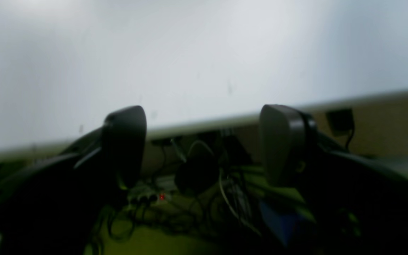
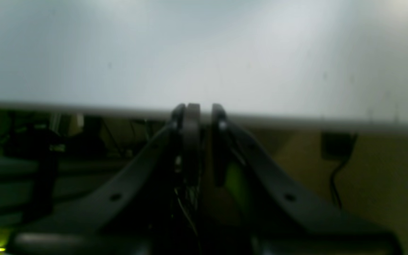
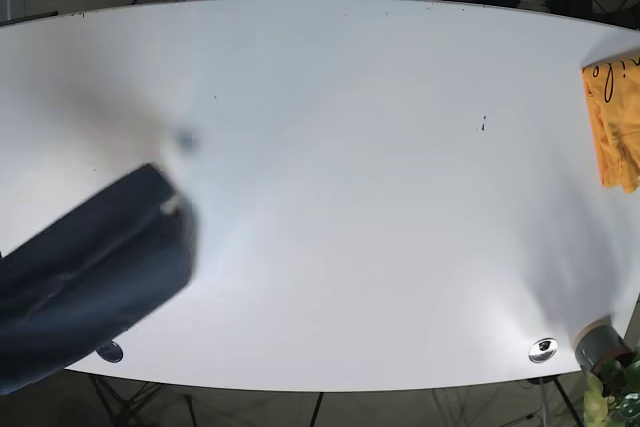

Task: Fold the T-shirt properly

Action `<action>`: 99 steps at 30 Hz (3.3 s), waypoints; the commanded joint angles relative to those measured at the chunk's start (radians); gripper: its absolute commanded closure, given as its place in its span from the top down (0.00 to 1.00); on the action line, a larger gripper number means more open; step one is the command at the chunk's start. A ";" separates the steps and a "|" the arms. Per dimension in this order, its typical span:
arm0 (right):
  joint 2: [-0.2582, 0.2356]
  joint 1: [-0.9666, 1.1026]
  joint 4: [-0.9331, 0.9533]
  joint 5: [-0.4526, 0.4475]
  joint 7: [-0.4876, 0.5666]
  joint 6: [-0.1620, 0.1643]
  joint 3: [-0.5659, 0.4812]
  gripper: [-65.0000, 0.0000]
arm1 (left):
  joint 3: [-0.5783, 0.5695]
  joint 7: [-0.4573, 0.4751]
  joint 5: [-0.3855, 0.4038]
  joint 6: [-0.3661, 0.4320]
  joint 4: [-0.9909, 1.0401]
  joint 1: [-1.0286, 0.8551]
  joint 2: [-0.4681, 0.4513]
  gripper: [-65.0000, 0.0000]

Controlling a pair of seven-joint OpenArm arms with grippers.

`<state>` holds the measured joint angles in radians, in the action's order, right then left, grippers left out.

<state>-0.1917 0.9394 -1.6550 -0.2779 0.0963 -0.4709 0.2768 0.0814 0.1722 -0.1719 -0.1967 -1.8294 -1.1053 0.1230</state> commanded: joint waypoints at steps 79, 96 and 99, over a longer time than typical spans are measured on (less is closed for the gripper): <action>-0.093 -1.169 0.609 0.165 -0.494 -0.004 0.109 0.48 | -0.025 -0.385 0.108 -0.008 0.027 0.689 -0.062 0.78; -0.085 -1.023 0.324 0.159 -0.557 -0.004 0.111 0.03 | -0.019 -0.386 0.108 -0.004 0.027 0.769 -0.058 0.78; -0.082 -0.955 0.166 0.157 -0.637 -0.005 0.111 0.03 | -0.019 -0.386 0.108 0.006 0.030 0.795 -0.056 0.78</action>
<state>-0.2588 -0.0135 -1.3903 -0.1070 -0.5396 -0.4717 0.3836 0.0631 -0.2386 -0.0696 -0.2016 -1.7863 -0.3225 0.0628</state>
